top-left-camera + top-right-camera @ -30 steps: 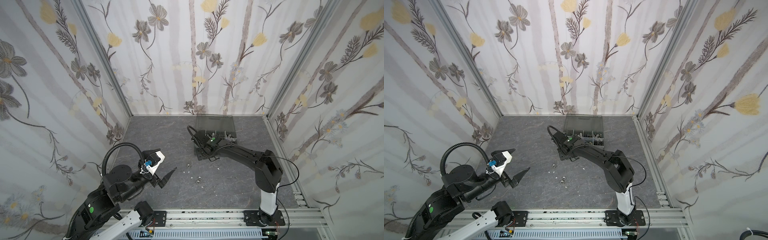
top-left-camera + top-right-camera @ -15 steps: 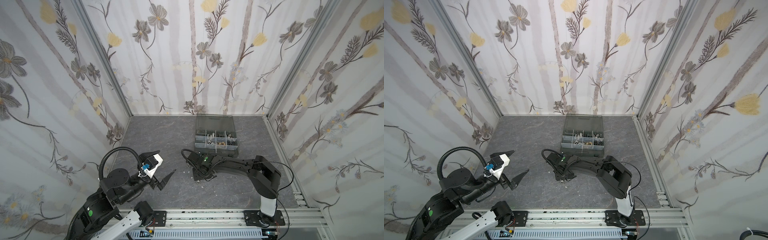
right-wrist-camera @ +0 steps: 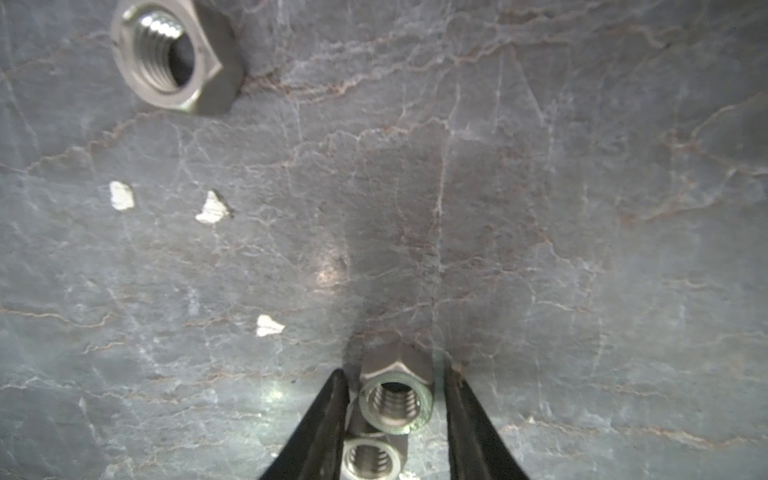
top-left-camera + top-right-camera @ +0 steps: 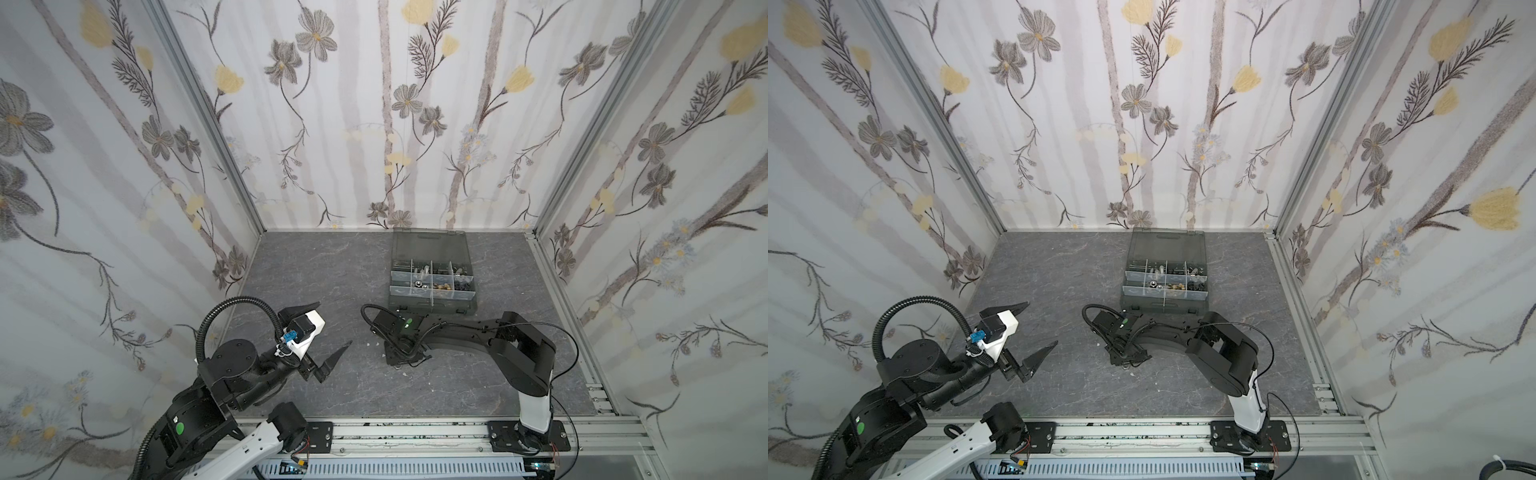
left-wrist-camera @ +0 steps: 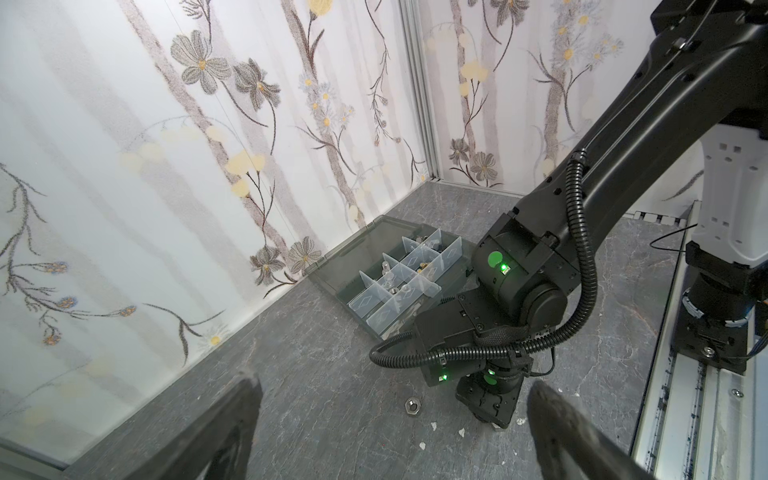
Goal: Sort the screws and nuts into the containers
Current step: 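Lower the right gripper onto a silver hex nut and grasp it, then carry the hex nut with the right gripper over the organizer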
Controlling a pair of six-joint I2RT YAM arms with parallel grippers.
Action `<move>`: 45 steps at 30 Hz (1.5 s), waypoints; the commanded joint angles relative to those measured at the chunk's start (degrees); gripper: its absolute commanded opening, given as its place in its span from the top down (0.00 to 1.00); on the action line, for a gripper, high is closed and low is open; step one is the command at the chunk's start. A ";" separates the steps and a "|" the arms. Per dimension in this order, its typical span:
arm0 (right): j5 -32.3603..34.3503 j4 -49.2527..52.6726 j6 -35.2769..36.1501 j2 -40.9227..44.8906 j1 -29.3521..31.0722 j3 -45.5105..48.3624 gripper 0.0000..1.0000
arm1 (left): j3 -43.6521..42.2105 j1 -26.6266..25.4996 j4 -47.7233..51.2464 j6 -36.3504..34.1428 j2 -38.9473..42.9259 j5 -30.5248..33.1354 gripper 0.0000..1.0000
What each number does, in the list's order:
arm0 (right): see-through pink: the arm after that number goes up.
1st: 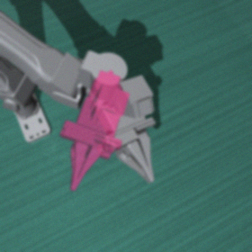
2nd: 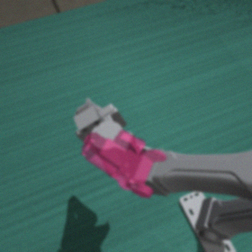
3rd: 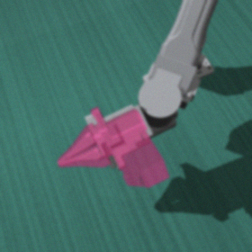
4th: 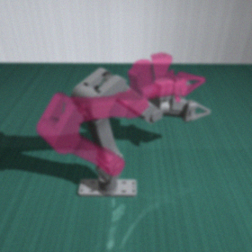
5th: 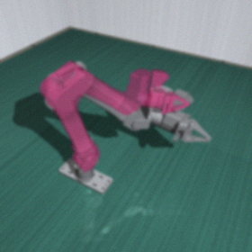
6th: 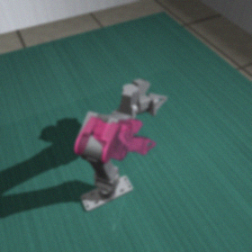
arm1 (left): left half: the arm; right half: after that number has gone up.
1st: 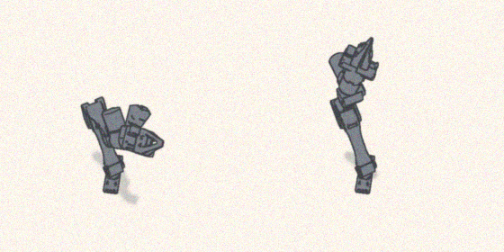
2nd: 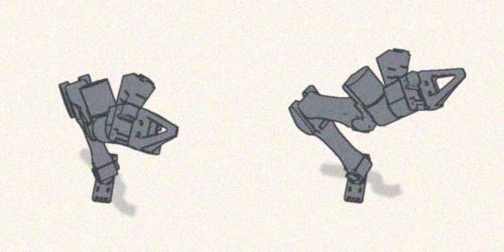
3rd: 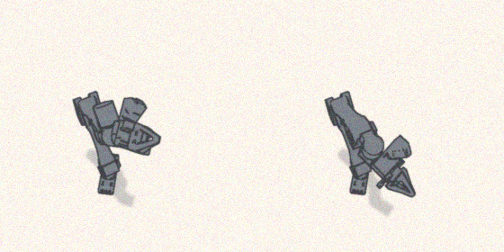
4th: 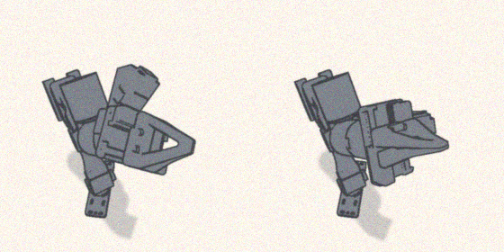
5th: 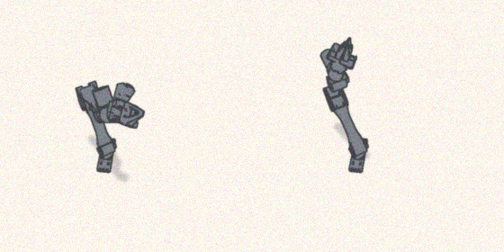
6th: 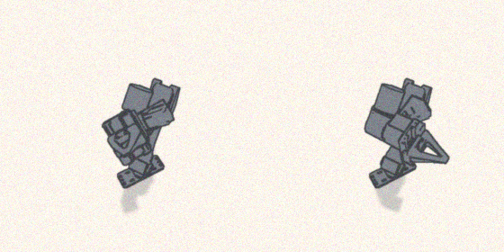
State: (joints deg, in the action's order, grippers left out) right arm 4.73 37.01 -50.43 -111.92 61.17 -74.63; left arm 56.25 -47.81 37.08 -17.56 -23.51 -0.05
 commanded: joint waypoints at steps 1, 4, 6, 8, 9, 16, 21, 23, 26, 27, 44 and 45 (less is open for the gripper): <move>1.72 0.88 0.38 -1.17 -0.08 -0.41 0.62 | 0.18 -0.08 -1.55 -0.37 0.13 0.07 0.00; 2.04 1.08 0.82 -1.89 -0.17 -0.99 0.63 | 0.26 -0.02 -1.43 -0.37 -0.04 0.12 0.00; 2.20 1.13 1.19 -2.30 -0.24 -1.31 0.64 | 0.35 -0.05 -1.47 -0.41 -0.05 0.08 0.00; 2.30 1.22 1.56 -2.68 -0.27 -1.73 0.66 | 0.40 -0.05 -1.41 -0.39 -0.22 0.09 0.00; 2.09 1.32 1.72 -2.79 -0.35 -1.74 0.68 | 0.51 -0.13 -1.47 -0.37 -0.27 0.06 0.00; 1.77 2.37 2.61 -2.61 -0.38 -1.59 0.76 | 0.53 -0.08 -1.55 -0.46 -0.53 0.12 0.00; 1.80 2.95 4.16 -1.52 -0.99 -2.05 0.78 | 0.64 -0.01 -1.62 -0.65 -0.75 0.17 0.00; 1.62 3.90 5.52 -1.20 -1.97 -2.79 0.79 | 0.79 -0.09 -1.66 -0.64 -0.84 0.36 0.00; 3.15 6.54 8.05 -0.78 -3.84 -4.90 0.79 | 0.65 -0.09 -1.82 -0.63 -0.93 0.52 0.00; 3.92 7.53 9.22 -0.55 -4.71 -5.81 0.80 | 0.69 -0.09 -1.83 -0.65 -0.93 0.58 0.00; 14.11 10.89 28.09 -9.07 -23.35 -32.50 0.78 | 1.67 -0.07 -1.56 -0.83 -2.74 2.64 0.00; 14.63 10.88 28.41 -10.33 -23.90 -33.90 0.78 | 1.83 -0.09 -1.46 -0.78 -2.93 2.77 0.00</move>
State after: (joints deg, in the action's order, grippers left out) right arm 16.84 46.83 -25.34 -120.18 38.26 -105.78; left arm 57.54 -47.86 37.08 -17.78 -26.04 1.56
